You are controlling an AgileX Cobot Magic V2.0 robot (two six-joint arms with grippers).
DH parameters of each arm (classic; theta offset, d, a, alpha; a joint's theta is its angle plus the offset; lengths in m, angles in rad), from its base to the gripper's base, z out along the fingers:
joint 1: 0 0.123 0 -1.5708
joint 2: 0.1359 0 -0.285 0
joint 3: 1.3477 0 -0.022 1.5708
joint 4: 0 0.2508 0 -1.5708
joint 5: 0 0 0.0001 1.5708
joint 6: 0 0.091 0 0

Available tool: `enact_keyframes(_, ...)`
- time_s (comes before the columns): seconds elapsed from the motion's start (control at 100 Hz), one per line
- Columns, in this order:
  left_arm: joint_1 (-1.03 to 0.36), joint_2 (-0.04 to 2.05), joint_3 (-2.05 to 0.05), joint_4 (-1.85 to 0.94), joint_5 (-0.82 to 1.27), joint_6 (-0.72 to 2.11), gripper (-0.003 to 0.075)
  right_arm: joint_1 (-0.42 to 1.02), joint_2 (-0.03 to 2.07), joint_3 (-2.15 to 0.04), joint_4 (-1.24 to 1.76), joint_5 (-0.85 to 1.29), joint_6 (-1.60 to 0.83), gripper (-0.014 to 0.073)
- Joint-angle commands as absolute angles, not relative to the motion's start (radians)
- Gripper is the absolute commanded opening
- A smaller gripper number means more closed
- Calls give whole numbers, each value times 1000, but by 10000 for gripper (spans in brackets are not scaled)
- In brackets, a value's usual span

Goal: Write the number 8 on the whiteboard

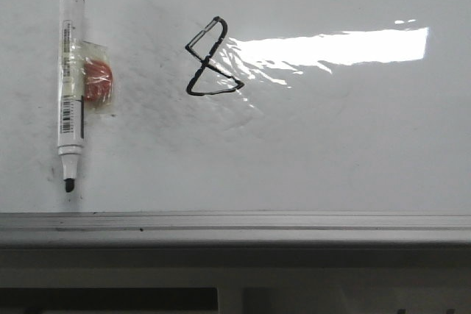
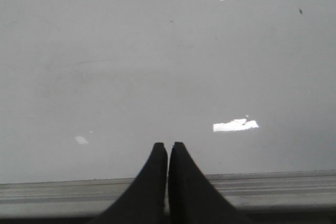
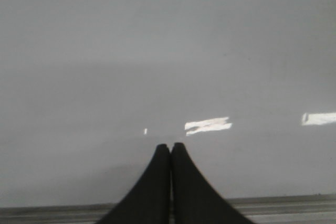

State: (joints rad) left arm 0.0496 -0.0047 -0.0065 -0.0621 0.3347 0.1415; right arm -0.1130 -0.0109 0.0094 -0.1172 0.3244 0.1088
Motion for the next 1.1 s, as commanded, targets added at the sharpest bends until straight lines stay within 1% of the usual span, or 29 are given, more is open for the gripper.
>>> enact_keyframes(0.0, 51, -33, 33, -66, 291, 130, -20, -120, -32, 22, -120, 305, 89, -64)
enact_keyframes(0.23, 51, -33, 33, -66, 291, 130, -20, -120, -32, 22, -103, 303, 85, -64)
enact_keyframes(0.38, 51, -33, 33, -66, 291, 130, -20, -120, -32, 22, -7, 303, -32, -64)
enact_keyframes(1.09, 51, -33, 33, -66, 291, 130, -20, -120, -32, 22, 0, 303, -32, -64)
